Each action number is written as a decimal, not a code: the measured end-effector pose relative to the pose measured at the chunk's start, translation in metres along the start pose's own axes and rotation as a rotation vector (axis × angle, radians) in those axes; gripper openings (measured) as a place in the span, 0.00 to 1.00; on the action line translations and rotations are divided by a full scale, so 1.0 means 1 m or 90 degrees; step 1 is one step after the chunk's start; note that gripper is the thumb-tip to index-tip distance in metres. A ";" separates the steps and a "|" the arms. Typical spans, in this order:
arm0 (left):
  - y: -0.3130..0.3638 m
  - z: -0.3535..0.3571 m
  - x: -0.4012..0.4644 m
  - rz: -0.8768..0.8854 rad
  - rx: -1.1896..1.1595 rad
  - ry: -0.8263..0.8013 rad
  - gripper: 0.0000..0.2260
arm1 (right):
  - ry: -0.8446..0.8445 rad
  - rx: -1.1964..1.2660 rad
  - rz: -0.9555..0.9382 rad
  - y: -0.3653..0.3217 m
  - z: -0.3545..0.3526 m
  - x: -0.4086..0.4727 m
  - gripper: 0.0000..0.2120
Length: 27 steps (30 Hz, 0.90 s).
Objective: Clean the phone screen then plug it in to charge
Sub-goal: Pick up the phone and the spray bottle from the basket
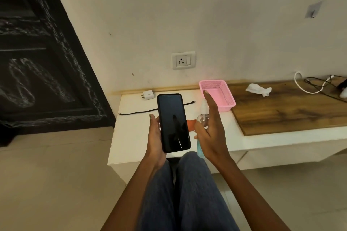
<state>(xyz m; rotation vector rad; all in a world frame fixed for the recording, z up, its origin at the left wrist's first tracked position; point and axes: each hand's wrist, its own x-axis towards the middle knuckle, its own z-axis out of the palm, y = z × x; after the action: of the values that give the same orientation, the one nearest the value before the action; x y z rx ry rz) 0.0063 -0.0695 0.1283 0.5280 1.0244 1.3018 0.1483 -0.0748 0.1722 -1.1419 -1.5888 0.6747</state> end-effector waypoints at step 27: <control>0.019 -0.009 -0.013 -0.017 -0.125 0.011 0.29 | -0.025 -0.227 0.023 -0.002 0.004 -0.019 0.24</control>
<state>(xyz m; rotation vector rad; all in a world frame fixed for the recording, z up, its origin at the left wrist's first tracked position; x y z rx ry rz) -0.0101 -0.0789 0.1434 0.3535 0.9037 1.3680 0.1444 -0.0924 0.1650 -1.4253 -1.7708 0.4481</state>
